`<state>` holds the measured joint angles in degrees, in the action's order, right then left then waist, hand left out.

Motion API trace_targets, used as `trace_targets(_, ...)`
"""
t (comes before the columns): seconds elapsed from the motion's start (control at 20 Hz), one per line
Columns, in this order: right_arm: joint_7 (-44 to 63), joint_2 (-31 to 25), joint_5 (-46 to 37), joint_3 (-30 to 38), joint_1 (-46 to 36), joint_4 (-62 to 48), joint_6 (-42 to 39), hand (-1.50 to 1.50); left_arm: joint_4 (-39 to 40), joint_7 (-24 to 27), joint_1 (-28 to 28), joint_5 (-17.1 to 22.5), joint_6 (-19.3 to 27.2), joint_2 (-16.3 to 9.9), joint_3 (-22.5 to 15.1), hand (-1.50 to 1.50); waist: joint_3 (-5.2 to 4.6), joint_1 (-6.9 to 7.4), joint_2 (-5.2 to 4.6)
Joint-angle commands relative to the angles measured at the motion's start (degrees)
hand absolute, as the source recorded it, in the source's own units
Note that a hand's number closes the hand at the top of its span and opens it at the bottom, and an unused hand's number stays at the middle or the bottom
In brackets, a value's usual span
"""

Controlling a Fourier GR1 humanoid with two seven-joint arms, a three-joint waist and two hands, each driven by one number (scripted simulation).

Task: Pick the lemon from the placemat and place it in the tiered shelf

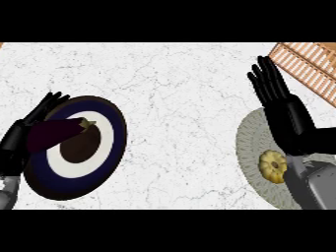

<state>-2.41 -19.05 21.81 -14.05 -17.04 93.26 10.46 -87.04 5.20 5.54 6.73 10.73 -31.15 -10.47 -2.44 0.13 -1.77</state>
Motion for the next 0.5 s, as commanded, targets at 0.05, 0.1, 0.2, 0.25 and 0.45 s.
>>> trace_targets(0.05, -0.69, -3.23, -5.72, 5.07, -1.88, -7.33, 5.22, 1.50, 4.69, 1.70, -3.48, 3.22, -0.91, 2.05, 2.29, 0.00, 2.33, 0.55, 1.36)
trace_targets(0.1, -0.08, -4.30, -8.48, 6.55, -1.54, -9.40, 9.32, 1.50, 1.98, -2.90, -3.61, 4.75, -0.59, 1.40, 3.02, 0.00, 2.39, 1.03, 1.50)
trace_targets(0.2, -0.66, -5.54, -13.25, 9.98, -3.37, -14.69, 16.79, 1.50, 4.89, -3.93, -4.46, 7.06, -0.88, 2.28, 4.35, 0.00, 2.27, 1.86, 0.87)
trace_targets(0.25, -1.42, -6.54, -15.29, 11.79, -2.89, -16.49, 20.24, 1.50, 4.85, -5.19, -5.06, 7.57, 0.34, 2.04, 5.66, 0.00, 2.32, 2.17, 0.90)
trace_targets(0.45, 4.46, -12.22, -25.88, 16.13, 5.76, -24.44, 38.02, 1.50, 6.07, -5.17, -7.35, 8.39, -0.05, 3.38, 4.91, 0.00, 1.76, -1.03, 0.60)
